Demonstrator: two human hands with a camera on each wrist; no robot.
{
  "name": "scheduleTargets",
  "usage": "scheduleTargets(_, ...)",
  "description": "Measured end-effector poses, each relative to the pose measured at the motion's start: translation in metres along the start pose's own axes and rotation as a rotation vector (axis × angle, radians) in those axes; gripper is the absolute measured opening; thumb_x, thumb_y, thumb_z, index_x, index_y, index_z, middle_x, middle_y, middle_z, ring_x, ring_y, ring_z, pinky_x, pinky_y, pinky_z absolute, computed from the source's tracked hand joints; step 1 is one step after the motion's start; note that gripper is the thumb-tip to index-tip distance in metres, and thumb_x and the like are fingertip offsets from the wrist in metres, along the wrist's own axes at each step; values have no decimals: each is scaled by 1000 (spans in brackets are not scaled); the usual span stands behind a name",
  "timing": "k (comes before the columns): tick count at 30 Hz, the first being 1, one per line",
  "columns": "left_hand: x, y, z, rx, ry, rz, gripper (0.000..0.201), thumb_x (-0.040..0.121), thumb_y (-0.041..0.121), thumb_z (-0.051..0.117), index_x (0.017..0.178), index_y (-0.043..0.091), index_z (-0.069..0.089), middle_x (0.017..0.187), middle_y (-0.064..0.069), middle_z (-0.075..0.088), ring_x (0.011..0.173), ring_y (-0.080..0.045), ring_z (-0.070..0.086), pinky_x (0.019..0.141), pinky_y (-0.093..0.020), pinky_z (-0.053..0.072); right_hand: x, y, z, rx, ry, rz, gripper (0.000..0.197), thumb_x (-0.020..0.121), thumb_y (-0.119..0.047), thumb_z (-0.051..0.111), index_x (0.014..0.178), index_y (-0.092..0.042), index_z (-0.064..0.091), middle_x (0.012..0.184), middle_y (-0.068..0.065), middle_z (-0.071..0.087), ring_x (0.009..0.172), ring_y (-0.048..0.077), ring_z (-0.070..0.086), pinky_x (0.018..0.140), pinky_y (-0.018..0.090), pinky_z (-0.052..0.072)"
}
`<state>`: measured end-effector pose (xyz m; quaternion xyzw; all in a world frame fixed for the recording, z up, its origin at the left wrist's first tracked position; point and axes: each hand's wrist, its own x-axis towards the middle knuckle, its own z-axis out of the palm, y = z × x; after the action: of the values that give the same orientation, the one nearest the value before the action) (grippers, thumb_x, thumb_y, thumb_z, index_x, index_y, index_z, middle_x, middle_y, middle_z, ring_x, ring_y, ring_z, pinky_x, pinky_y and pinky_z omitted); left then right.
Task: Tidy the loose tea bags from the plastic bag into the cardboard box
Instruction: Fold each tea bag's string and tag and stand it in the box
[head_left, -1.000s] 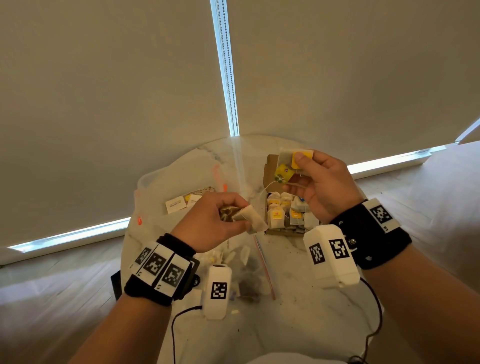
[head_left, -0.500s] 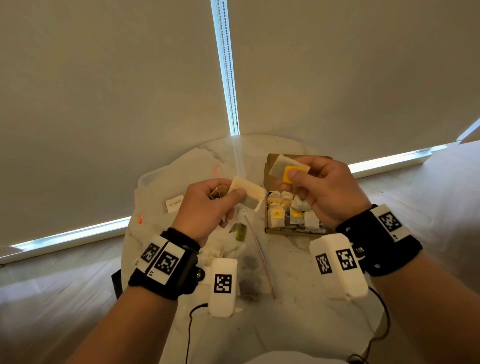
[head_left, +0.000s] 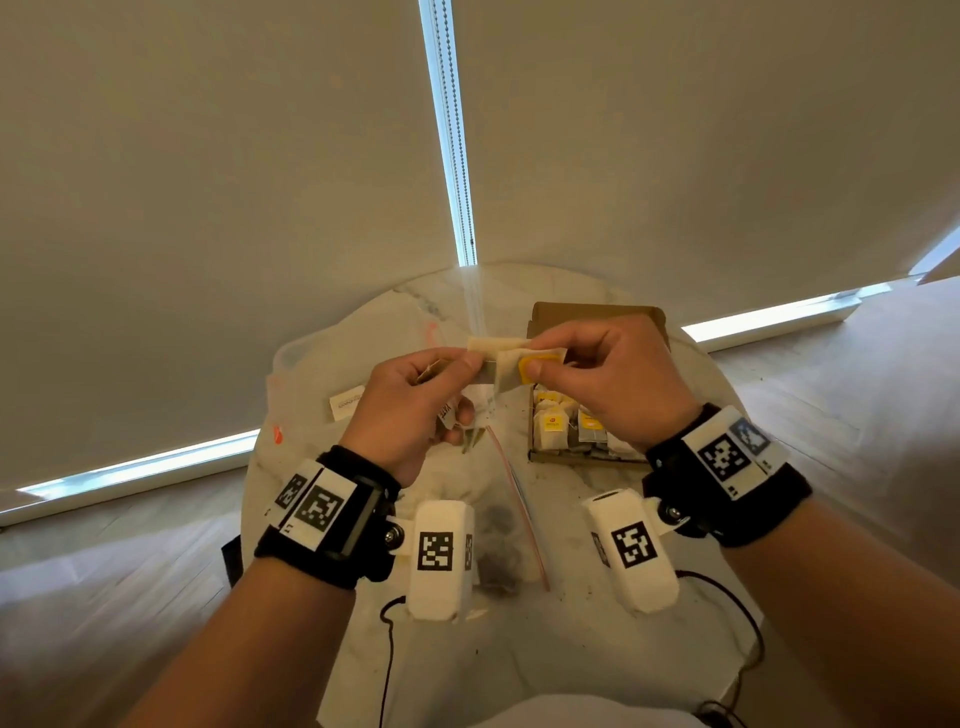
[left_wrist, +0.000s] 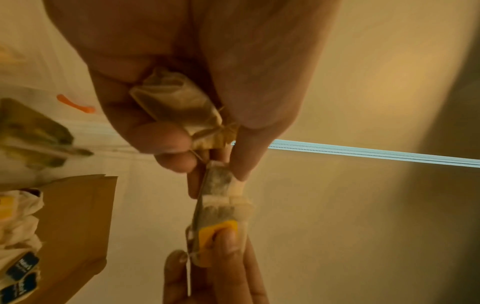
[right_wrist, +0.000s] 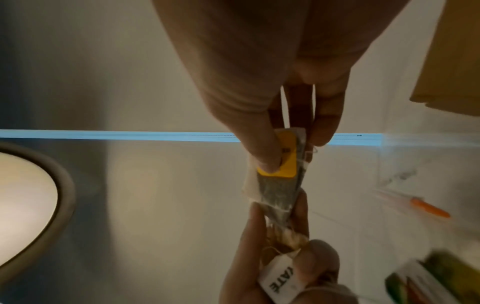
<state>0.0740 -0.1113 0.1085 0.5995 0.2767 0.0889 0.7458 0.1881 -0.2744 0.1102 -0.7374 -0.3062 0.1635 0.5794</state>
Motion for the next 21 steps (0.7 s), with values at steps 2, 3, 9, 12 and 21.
scheduleTargets(2,1,1,-2,-37,-10,-42,28,90,31,64,78,6,68,81,-9,64,52,-18,50,43,-22,35,0,-1,-5,-33,-38,-69,16,81,-12,77,91,-25,77,89,-2,75,79,21,70,74,50,56)
scheduleTargets(3,2,2,-3,-41,-26,-71,37,87,39,63,79,3,67,80,-10,64,51,-17,50,43,-22,33,0,-2,-7,-52,-61,-107,16,81,-10,77,92,-22,77,92,-5,75,81,20,70,73,50,56)
scheduleTargets(9,0,4,-3,6,-200,-159,37,75,33,68,92,1,71,76,-10,67,47,-10,45,35,-15,31,3,-9,-11,-201,-193,-256,16,80,-8,77,90,-20,78,100,-9,72,86,15,66,71,44,54)
scheduleTargets(12,3,2,-5,-18,-118,-124,30,73,23,73,94,2,71,70,-4,60,47,-9,46,35,-16,31,3,-9,-17,-124,-210,-187,17,79,-6,77,91,-18,79,102,1,65,85,21,64,72,44,56)
scheduleTargets(21,3,-1,1,96,-25,62,11,76,10,77,86,8,71,59,2,59,49,-13,44,42,-19,35,6,-21,-23,-46,-295,-32,43,69,-7,85,108,-15,70,79,8,73,73,24,71,71,29,60)
